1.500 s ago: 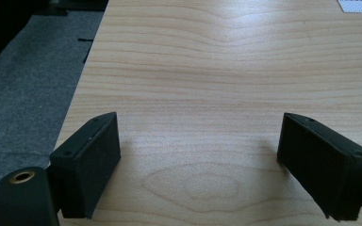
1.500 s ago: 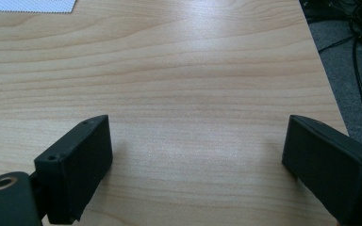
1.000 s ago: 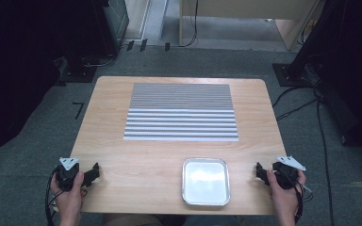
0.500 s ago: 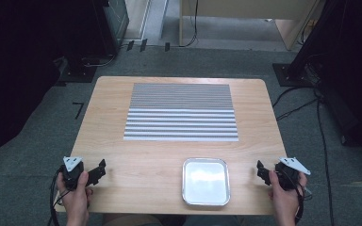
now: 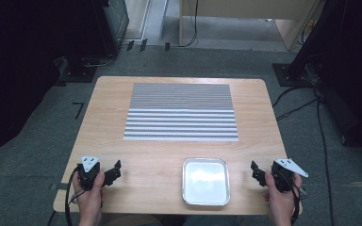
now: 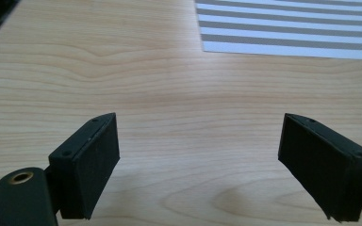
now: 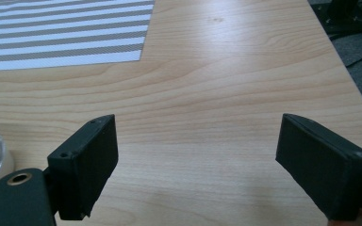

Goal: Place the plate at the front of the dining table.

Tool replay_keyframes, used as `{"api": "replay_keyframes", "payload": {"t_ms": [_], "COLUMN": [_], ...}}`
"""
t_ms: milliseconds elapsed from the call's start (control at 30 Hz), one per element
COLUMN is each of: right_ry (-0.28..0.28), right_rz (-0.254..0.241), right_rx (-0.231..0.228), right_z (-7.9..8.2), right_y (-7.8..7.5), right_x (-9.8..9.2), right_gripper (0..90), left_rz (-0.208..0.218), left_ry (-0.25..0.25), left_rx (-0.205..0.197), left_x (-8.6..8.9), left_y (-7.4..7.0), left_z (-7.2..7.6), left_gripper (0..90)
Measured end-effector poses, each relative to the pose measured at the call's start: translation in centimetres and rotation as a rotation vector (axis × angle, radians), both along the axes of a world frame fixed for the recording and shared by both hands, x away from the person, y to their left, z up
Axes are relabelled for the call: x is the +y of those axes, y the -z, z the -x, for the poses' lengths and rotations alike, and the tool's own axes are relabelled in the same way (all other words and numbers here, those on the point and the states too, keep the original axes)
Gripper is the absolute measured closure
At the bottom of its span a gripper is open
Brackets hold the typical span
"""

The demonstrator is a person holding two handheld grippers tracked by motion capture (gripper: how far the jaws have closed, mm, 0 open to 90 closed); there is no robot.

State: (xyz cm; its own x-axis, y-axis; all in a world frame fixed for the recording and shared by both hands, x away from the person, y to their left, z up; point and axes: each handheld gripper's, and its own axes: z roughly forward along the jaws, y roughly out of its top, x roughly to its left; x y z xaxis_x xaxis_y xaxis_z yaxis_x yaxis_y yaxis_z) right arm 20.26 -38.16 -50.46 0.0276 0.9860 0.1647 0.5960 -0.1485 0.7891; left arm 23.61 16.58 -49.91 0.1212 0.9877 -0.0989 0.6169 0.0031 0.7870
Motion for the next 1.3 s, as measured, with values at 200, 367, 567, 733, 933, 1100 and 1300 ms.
{"api": "replay_keyframes", "payload": {"t_ms": [200,367,567,733,933,1100,1300], "right_ry": [-0.034,-0.056,-0.09,-0.114,-0.121,-0.125,-0.131], "right_rz": [-0.003,-0.009,-0.018,-0.02,-0.04,-0.038,-0.037], "right_rx": [-0.011,-0.015,-0.02,-0.027,-0.055,-0.057,-0.057], "right_z": [0.2,0.3,0.5,0.7,1.1,1.2,1.3], "right_y": [-0.3,-0.5,-0.6,-0.7,-1.3,-1.5,-1.8], "right_x": [1.1,1.8,2.6,3.4,4.2,4.7,5.5], "right_gripper": [12.7,12.7,12.7,12.7,12.9,13.6,20.9], "left_rz": [0.005,0.005,0.017,0.014,0.05,0.052,0.048], "left_ry": [0.047,0.084,0.115,0.113,0.166,0.193,0.272], "left_rx": [0.003,0.01,0.009,0.004,-0.005,0.0,-0.004], "left_x": [-2.0,-3.5,-4.8,-5.6,-8.0,-10.0,-13.3], "left_y": [0.1,0.3,0.1,-0.1,-0.2,-0.4,-0.8], "left_z": [0.3,0.5,0.5,0.6,1.2,1.5,2.0], "left_gripper": [13.3,13.3,13.3,13.3,13.4,13.7,15.7]}}
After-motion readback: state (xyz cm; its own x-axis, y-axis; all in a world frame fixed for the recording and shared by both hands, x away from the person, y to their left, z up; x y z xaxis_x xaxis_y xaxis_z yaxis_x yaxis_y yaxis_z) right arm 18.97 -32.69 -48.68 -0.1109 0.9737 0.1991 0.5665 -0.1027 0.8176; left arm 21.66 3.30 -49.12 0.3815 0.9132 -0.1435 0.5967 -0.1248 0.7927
